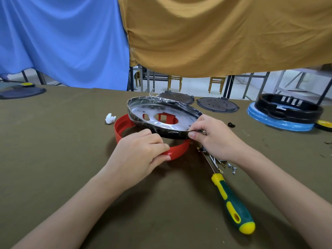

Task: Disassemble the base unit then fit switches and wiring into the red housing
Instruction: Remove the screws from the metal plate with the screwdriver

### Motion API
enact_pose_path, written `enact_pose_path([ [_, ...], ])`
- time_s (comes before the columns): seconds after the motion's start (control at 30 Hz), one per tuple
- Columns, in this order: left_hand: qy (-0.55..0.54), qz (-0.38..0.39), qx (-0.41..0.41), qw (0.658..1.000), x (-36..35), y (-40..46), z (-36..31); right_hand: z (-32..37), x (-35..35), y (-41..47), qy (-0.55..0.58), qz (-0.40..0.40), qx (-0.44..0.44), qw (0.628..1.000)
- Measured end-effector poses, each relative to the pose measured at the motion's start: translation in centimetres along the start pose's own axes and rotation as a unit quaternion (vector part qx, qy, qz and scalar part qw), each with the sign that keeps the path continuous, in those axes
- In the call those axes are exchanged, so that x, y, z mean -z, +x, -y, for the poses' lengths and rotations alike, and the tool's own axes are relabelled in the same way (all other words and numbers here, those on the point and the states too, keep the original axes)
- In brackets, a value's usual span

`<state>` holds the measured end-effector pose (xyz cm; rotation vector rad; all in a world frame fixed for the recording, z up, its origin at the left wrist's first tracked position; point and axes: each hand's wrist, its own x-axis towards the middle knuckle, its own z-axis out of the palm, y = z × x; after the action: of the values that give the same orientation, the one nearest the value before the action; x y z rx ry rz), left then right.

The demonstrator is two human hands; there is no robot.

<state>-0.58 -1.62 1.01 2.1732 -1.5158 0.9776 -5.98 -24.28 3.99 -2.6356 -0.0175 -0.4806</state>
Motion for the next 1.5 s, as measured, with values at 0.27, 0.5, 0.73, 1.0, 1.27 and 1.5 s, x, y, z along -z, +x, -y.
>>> enact_pose_path([
  [0.27, 0.000, 0.016, 0.006, 1.000, 0.0, -0.1, 0.0, 0.0, -0.5, -0.3, -0.012, 0.005, 0.004, 1.000],
  [0.5, 0.036, -0.014, -0.005, 0.999, 0.0, 0.3, -0.1, -0.1, -0.4, -0.5, -0.053, 0.025, 0.055, 0.997],
  [0.73, 0.057, 0.064, 0.051, 0.995, -0.3, 2.5, -1.1, -0.6, 0.4, -0.3, -0.040, 0.062, 0.068, 0.995],
  [1.0, 0.076, 0.216, 0.100, 0.968, -0.9, 6.2, -1.5, -1.0, 0.9, -0.1, -0.024, 0.082, 0.089, 0.992],
  [1.27, 0.056, 0.210, 0.137, 0.966, -1.6, 5.8, -2.1, -1.3, 0.7, -0.5, -0.013, 0.052, 0.110, 0.992],
  [1.5, 0.045, 0.206, 0.132, 0.968, -1.2, 5.6, -2.2, -1.7, 0.8, -0.4, -0.049, 0.047, 0.116, 0.991],
])
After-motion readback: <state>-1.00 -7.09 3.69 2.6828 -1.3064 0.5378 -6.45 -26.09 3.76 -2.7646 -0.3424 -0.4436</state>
